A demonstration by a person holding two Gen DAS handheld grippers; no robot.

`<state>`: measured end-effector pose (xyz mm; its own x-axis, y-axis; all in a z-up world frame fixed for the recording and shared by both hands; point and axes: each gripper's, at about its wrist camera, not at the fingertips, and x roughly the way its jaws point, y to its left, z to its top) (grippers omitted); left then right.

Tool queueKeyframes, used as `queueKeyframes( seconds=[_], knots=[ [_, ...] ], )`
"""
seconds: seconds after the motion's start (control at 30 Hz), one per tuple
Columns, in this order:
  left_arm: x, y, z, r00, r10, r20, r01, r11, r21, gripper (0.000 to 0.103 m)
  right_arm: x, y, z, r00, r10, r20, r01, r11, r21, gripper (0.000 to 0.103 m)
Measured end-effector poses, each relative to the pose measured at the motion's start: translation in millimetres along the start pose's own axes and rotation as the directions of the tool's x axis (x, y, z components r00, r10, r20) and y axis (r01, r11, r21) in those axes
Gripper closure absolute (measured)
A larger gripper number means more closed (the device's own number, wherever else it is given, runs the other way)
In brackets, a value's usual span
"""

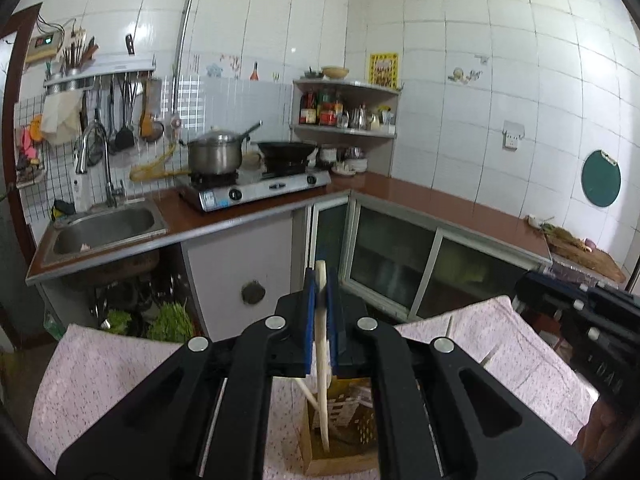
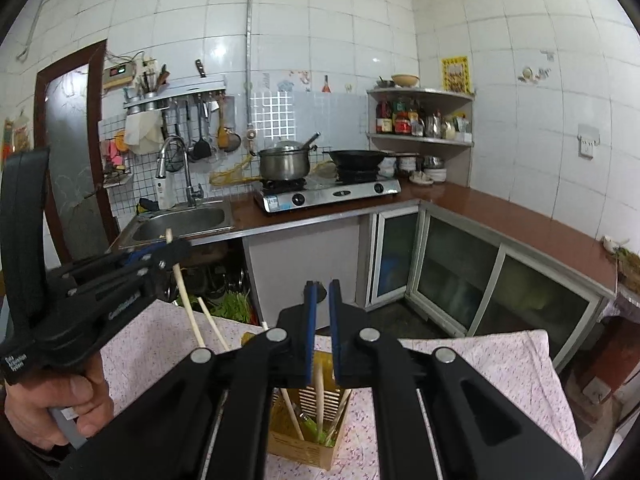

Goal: Organize utensils
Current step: 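Lower both chopsticks into the holder and open the left tool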

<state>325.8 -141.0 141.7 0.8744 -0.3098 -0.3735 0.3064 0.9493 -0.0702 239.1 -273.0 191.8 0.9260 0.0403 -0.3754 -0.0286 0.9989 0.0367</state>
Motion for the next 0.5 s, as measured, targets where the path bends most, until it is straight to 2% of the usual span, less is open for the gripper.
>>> queueKeyframes(
  seconds=[0.1, 0.17, 0.2, 0.23, 0.3, 0.4, 0.43, 0.5],
  knots=[
    [-3, 4, -6, 1.000, 0.002, -0.015, -0.002, 1.000, -0.009, 0.077, -2, -4, -1, 1.000, -0.001, 0.004, 0.001, 1.000, 0.006, 0.096],
    [-10, 7, -10, 1.000, 0.003, -0.020, -0.003, 1.000, -0.002, 0.070, -8, -9, -2, 1.000, -0.008, 0.011, 0.008, 1.000, 0.009, 0.095],
    [-13, 8, -10, 1.000, 0.002, -0.024, -0.001, 1.000, 0.003, 0.066, -14, -13, -5, 1.000, -0.015, 0.011, 0.015, 1.000, 0.008, 0.091],
    [-19, 11, -14, 0.999, 0.009, -0.031, -0.009, 1.000, 0.009, 0.059, -19, -18, -8, 1.000, -0.024, 0.012, 0.024, 1.000, 0.008, 0.080],
    [-31, 19, -23, 0.998, 0.028, -0.048, -0.028, 1.000, 0.011, 0.057, -26, -26, -15, 0.999, -0.035, -0.005, 0.035, 0.999, 0.006, 0.072],
    [-44, 28, -46, 0.993, 0.060, -0.103, -0.057, 0.998, 0.032, 0.054, -33, -46, -48, 0.992, -0.055, -0.112, 0.055, 0.998, -0.009, 0.072],
    [-48, 32, -57, 0.989, 0.064, -0.131, -0.061, 0.998, 0.029, 0.054, -32, -56, -71, 0.983, -0.059, -0.176, 0.058, 0.998, -0.013, 0.072],
    [-51, 39, -82, 0.980, 0.057, -0.189, -0.056, 0.998, 0.014, 0.054, -32, -69, -110, 0.964, -0.079, -0.254, 0.079, 0.997, -0.012, 0.072]
  ],
)
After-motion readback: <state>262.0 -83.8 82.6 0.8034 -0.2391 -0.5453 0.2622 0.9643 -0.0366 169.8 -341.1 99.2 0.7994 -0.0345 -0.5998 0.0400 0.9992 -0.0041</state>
